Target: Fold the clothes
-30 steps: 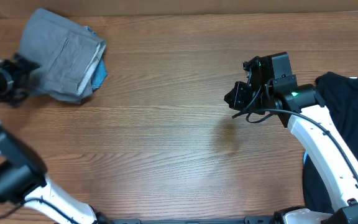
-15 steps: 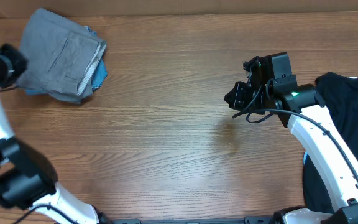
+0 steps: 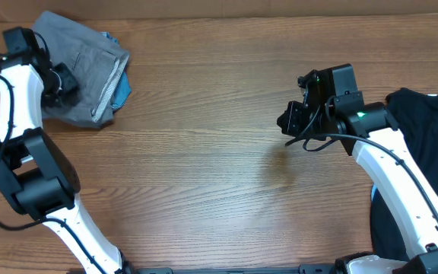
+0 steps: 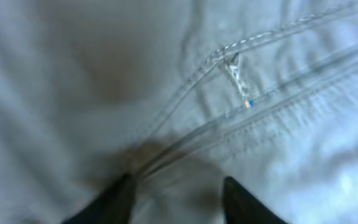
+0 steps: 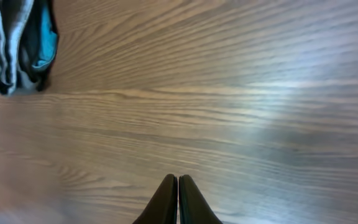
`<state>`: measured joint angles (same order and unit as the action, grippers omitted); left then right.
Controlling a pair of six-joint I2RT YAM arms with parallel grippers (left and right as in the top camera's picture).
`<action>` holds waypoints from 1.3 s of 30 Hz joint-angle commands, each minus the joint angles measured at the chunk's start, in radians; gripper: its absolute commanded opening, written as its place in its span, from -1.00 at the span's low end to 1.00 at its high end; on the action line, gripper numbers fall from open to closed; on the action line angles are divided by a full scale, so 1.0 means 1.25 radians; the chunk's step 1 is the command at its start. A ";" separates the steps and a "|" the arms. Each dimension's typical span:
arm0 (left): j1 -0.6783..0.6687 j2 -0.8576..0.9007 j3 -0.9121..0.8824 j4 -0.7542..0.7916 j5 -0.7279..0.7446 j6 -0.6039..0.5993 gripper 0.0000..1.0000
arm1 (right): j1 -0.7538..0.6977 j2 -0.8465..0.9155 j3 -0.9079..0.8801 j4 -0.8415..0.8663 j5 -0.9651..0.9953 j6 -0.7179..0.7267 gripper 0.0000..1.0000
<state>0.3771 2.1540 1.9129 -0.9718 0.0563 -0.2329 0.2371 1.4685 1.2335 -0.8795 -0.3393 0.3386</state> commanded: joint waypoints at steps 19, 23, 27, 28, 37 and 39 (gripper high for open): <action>-0.269 -0.612 0.236 -0.547 -0.009 0.114 1.00 | -0.002 -0.424 0.217 -0.101 0.187 -0.128 1.00; -0.281 -0.639 0.235 -0.574 -0.005 0.114 1.00 | -0.002 -0.495 0.217 -0.108 0.187 -0.128 1.00; -0.281 -0.640 0.235 -0.560 -0.004 0.112 1.00 | -0.002 -0.524 0.217 -0.147 0.187 -0.128 1.00; -0.281 -0.638 0.235 -0.560 -0.004 0.112 1.00 | -0.002 -0.525 0.217 -0.162 0.187 -0.128 1.00; -0.281 -0.625 0.235 -0.560 -0.004 0.112 1.00 | -0.002 -0.522 0.217 -0.304 0.187 -0.128 1.00; -0.281 -0.625 0.235 -0.560 -0.004 0.112 1.00 | -0.002 -0.522 0.217 -0.329 0.187 -0.128 1.00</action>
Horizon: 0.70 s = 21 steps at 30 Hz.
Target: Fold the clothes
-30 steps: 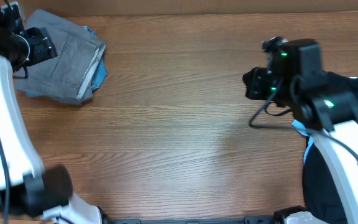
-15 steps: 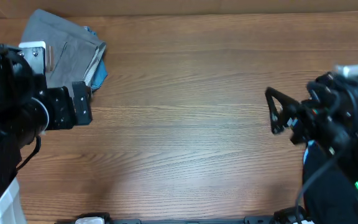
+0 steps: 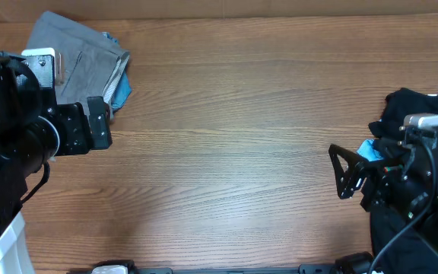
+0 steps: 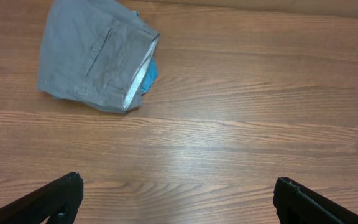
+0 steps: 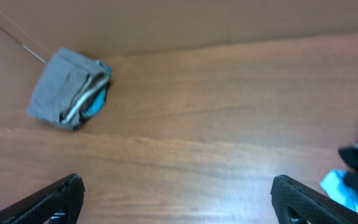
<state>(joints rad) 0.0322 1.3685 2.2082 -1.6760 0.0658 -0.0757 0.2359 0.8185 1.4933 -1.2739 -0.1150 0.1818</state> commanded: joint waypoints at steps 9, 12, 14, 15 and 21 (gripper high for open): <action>-0.005 0.003 -0.001 0.003 -0.011 -0.014 1.00 | -0.002 -0.051 -0.094 0.116 0.180 -0.090 1.00; -0.005 0.003 -0.001 0.003 -0.011 -0.014 1.00 | -0.002 -0.115 -0.227 0.302 0.206 -0.110 1.00; -0.005 0.003 -0.001 0.003 -0.011 -0.014 1.00 | -0.002 -0.166 -0.328 0.422 0.205 -0.110 1.00; -0.005 0.003 -0.001 0.003 -0.011 -0.014 1.00 | -0.002 -0.193 -0.376 0.470 0.205 -0.110 1.00; -0.005 0.004 -0.001 0.003 -0.011 -0.014 1.00 | -0.002 -0.370 -0.620 0.604 0.211 -0.110 1.00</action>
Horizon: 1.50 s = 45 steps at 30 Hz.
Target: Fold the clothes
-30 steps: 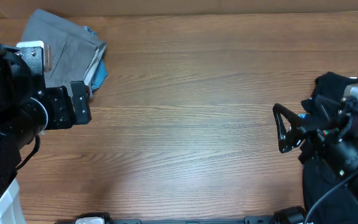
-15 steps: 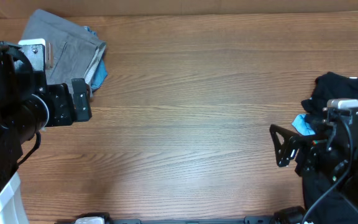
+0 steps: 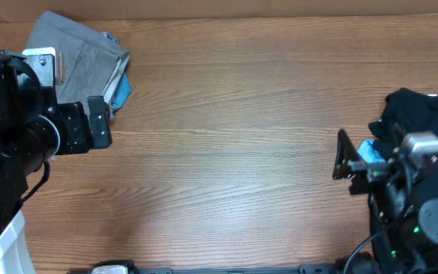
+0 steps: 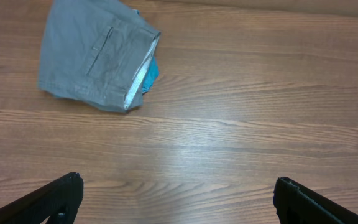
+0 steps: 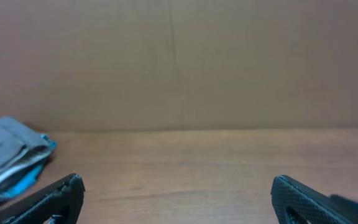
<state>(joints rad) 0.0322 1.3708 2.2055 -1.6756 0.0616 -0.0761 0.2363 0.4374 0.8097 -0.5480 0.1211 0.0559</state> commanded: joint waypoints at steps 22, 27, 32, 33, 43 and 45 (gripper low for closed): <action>-0.005 0.002 0.001 0.003 -0.008 -0.014 1.00 | -0.034 -0.348 -0.559 0.163 0.028 0.105 1.00; -0.005 0.002 0.001 0.003 -0.008 -0.014 1.00 | -0.034 -0.348 -0.577 0.215 0.028 0.105 1.00; -0.005 0.002 0.001 0.003 -0.008 -0.014 1.00 | -0.034 -0.348 -0.578 0.218 0.028 0.105 1.00; -0.005 0.002 0.001 0.003 -0.008 -0.014 1.00 | -0.034 -0.348 -0.578 0.218 0.028 0.105 1.00; -0.005 0.002 0.001 0.003 -0.008 -0.014 1.00 | -0.034 -0.348 -0.578 0.217 0.028 0.105 1.00; -0.005 0.002 0.001 0.003 -0.008 -0.014 1.00 | -0.034 -0.348 -0.578 0.217 0.028 0.105 1.00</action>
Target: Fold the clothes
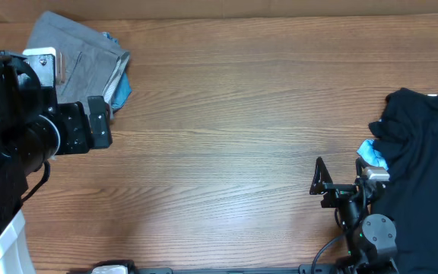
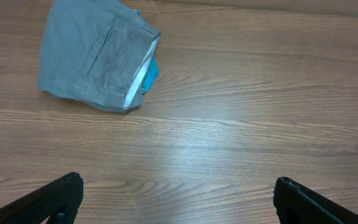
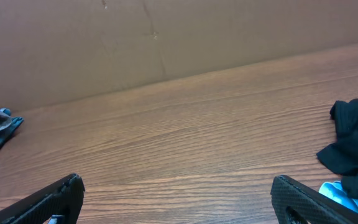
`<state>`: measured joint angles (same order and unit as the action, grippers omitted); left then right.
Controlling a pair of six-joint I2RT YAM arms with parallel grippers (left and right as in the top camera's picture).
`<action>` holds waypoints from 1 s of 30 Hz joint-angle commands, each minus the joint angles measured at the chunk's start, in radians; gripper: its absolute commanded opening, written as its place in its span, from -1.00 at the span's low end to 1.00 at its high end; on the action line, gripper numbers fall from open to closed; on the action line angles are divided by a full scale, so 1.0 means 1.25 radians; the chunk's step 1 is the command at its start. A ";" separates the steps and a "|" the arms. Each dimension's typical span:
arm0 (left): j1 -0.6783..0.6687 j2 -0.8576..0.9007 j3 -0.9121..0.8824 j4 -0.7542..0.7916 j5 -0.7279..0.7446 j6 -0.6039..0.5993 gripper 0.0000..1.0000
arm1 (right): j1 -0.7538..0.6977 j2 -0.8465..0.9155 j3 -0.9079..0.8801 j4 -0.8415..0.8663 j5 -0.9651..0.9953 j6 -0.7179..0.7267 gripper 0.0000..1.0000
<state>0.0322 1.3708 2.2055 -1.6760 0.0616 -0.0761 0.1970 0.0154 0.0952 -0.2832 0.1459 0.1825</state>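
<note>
A folded grey garment (image 1: 82, 65) lies at the far left of the table with a blue one (image 1: 122, 90) showing under its edge; in the left wrist view the grey garment (image 2: 92, 56) is at the upper left. A crumpled black garment (image 1: 424, 175) lies at the right edge, with a light blue cloth (image 1: 372, 153) against it. My left gripper (image 1: 90, 125) hangs high above the table's left side, open wide and empty (image 2: 179, 199). My right gripper (image 1: 339, 183) sits low near the front right, open wide and empty (image 3: 179, 199), with the black garment (image 3: 353, 152) to its right.
The wooden table (image 1: 234, 137) lies between the two piles. A brown wall (image 3: 166, 37) rises behind the far edge. The right arm's base (image 1: 375, 232) is at the front edge beside the black garment.
My right arm has dropped lower and nearer the front edge; its camera now looks across the table with the black garment in view. The left arm and both piles are unchanged.
At first my left gripper was down on the folded grey garment and my right gripper was shut over the table's right middle. Then both were pulled back and open wide, the grey garment lying folded at far left. The right arm has since settled low at the front.
</note>
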 commanded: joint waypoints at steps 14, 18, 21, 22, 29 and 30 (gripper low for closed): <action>-0.011 -0.007 0.001 0.003 -0.054 -0.013 1.00 | -0.002 -0.010 -0.007 0.005 0.008 0.003 1.00; -0.010 -0.059 -0.039 0.098 -0.112 -0.008 1.00 | -0.002 -0.010 -0.007 0.005 0.008 0.004 1.00; -0.010 -0.120 -0.127 0.254 -0.052 -0.002 1.00 | -0.002 -0.010 -0.007 0.005 0.008 0.004 1.00; -0.010 -0.148 -0.176 0.322 -0.029 0.019 1.00 | -0.002 -0.010 -0.007 0.005 0.008 0.003 1.00; -0.010 -0.360 -0.605 0.779 0.136 0.199 1.00 | -0.002 -0.010 -0.007 0.005 0.008 0.003 1.00; -0.010 -0.391 -0.664 0.826 0.141 0.199 1.00 | -0.002 -0.010 -0.007 0.005 0.008 0.004 1.00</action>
<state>0.0257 0.9573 1.5463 -0.7277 0.1471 0.0841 0.1970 0.0154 0.0925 -0.2825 0.1459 0.1833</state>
